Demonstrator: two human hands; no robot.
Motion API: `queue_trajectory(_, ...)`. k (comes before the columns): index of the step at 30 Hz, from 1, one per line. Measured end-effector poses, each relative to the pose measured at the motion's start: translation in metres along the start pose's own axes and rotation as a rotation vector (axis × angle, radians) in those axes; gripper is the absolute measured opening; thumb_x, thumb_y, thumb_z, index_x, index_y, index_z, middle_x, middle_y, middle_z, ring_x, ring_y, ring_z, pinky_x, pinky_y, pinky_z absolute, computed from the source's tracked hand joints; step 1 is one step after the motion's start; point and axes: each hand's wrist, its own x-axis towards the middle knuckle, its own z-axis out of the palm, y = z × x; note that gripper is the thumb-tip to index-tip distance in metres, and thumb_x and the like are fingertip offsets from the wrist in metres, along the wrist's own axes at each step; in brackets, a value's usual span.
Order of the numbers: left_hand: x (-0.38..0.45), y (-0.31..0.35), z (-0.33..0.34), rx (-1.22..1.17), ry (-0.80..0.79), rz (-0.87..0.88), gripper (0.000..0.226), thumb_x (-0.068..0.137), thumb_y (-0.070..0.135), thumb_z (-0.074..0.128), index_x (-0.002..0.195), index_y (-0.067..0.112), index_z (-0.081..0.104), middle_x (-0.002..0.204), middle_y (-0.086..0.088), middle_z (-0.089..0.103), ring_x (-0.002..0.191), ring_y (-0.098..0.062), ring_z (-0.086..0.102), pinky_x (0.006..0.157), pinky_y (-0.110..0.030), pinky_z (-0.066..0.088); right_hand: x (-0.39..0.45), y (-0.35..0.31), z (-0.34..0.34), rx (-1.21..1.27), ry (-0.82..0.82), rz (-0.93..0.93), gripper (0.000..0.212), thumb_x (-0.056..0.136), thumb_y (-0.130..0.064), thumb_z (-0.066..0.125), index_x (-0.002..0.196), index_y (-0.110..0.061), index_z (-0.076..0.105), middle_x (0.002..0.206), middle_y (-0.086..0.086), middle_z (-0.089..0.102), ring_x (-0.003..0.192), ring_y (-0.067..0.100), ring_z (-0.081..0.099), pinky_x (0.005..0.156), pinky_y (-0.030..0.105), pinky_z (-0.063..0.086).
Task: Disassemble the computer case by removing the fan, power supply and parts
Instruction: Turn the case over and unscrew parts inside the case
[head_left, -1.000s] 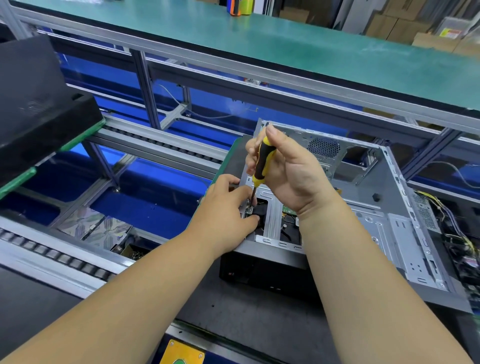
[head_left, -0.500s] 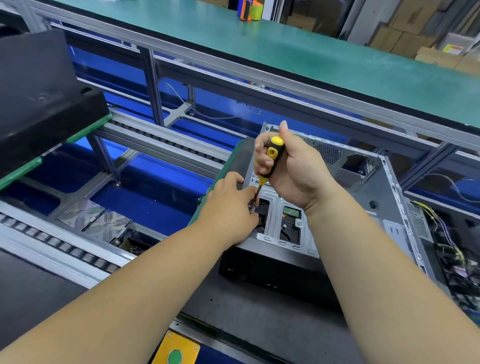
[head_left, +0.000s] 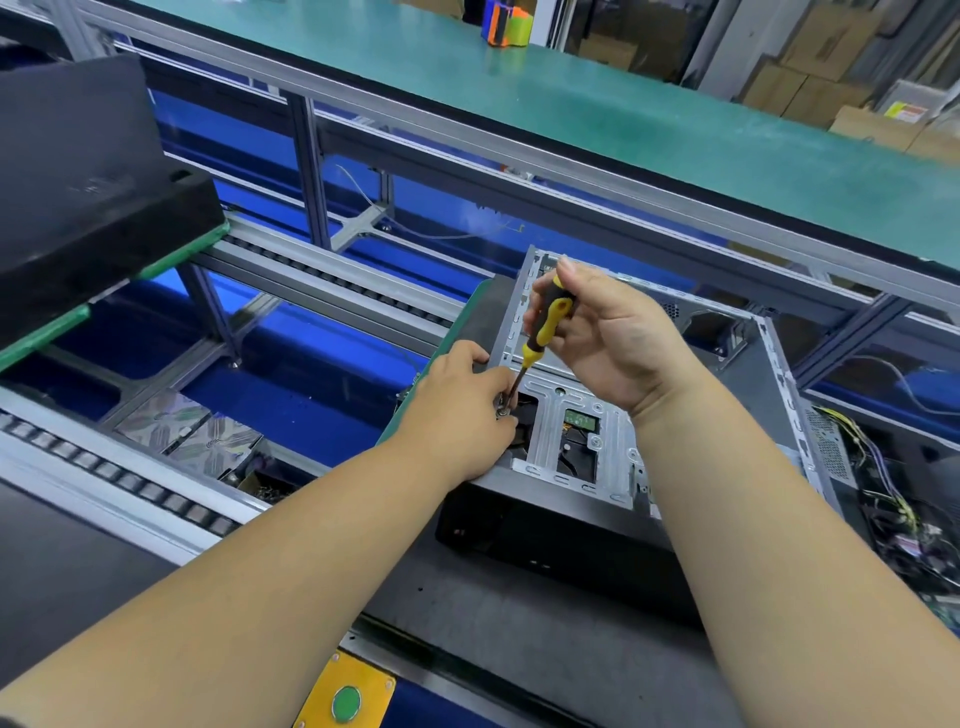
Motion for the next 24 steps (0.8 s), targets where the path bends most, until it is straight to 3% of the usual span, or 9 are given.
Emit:
queue_trajectory(5, 0.000, 0.001, -0.001, -0.002, -0.013, -0.017, 0.030, 0.082, 0.044, 0.066, 0.109, 0.034, 0.058, 0.130, 0.006, 0.033, 0.121, -0.021, 0.036, 0.099, -0.047, 0.043, 0.000, 0.002, 0.005, 0.026, 0.021, -0.008, 0.027, 0.099, -0.023, 0.052, 0.088, -0.006, 0.069, 0.078, 0.005, 0.065, 0.077, 0.019, 0.065, 0.091, 0.037, 0.049)
queue_trajectory(9, 0.000, 0.001, 0.000, 0.002, -0.011, -0.022, 0.031, 0.082, 0.043, 0.067, 0.110, 0.034, 0.058, 0.131, 0.007, 0.033, 0.122, -0.020, 0.036, 0.099, -0.046, 0.043, 0.003, 0.006, 0.009, 0.041, 0.040, -0.068, 0.020, 0.102, -0.021, 0.049, 0.087, -0.011, 0.058, 0.072, 0.002, 0.063, 0.072, 0.018, 0.063, 0.089, 0.039, 0.046)
queue_trajectory(13, 0.000, 0.001, 0.000, -0.022, -0.013, -0.028, 0.027, 0.081, 0.041, 0.068, 0.106, 0.033, 0.060, 0.132, 0.007, 0.034, 0.123, -0.020, 0.036, 0.099, -0.046, 0.042, 0.007, 0.016, 0.023, 0.148, 0.071, -0.155, 0.032, 0.107, -0.023, 0.035, 0.086, -0.008, 0.053, 0.066, 0.005, 0.049, 0.062, 0.016, 0.048, 0.072, 0.031, 0.041)
queue_trajectory(18, -0.001, 0.001, -0.001, -0.013, -0.019, -0.036, 0.022, 0.081, 0.041, 0.066, 0.100, 0.034, 0.059, 0.129, 0.007, 0.034, 0.120, -0.019, 0.037, 0.094, -0.044, 0.045, 0.008, 0.028, 0.033, 0.139, 0.004, -0.216, 0.046, 0.107, -0.039, 0.026, 0.081, -0.009, 0.050, 0.053, -0.001, 0.039, 0.052, 0.013, 0.032, 0.055, 0.025, 0.030)
queue_trajectory(20, -0.001, 0.001, -0.001, -0.018, -0.017, -0.040, 0.020, 0.080, 0.040, 0.066, 0.097, 0.034, 0.058, 0.129, 0.008, 0.034, 0.120, -0.019, 0.037, 0.093, -0.043, 0.045, 0.008, 0.028, 0.033, 0.097, -0.035, -0.211, 0.041, 0.102, -0.046, 0.032, 0.084, -0.012, 0.046, 0.055, 0.000, 0.040, 0.053, 0.014, 0.031, 0.055, 0.027, 0.028)
queue_trajectory(24, -0.001, 0.001, -0.001, -0.022, -0.013, -0.046, 0.017, 0.080, 0.040, 0.066, 0.093, 0.035, 0.057, 0.128, 0.010, 0.033, 0.120, -0.017, 0.036, 0.093, -0.041, 0.044, 0.007, 0.029, 0.028, -0.033, -0.018, -0.236, 0.021, 0.097, -0.032, 0.046, 0.084, -0.016, 0.046, 0.070, 0.001, 0.054, 0.060, 0.016, 0.044, 0.059, 0.026, 0.037)
